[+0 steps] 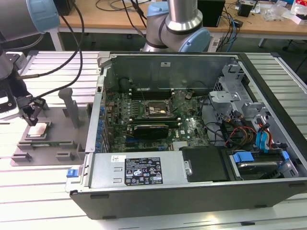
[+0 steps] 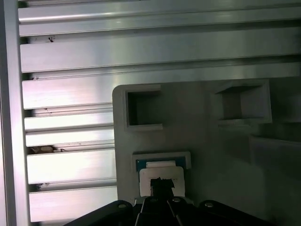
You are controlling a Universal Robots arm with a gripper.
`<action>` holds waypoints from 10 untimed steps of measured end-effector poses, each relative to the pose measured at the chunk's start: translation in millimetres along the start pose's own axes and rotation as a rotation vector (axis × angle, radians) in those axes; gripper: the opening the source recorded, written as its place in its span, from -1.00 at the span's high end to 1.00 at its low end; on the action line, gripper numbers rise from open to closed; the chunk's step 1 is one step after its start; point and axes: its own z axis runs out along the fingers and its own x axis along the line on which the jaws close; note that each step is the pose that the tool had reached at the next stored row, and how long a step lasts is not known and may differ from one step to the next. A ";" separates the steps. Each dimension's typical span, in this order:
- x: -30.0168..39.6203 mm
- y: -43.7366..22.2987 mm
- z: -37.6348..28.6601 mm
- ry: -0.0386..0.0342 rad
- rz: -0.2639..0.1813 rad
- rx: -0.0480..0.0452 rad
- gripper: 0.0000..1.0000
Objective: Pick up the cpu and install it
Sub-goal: 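Pick up the cpu and move it towards the insertion slot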
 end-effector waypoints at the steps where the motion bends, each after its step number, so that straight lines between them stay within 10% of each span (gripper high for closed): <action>1: -1.1 -0.3 1.4 0.0006 0.000 0.0022 0.79; 10: -5.4 -0.8 8.0 0.0054 0.000 0.0269 0.79</action>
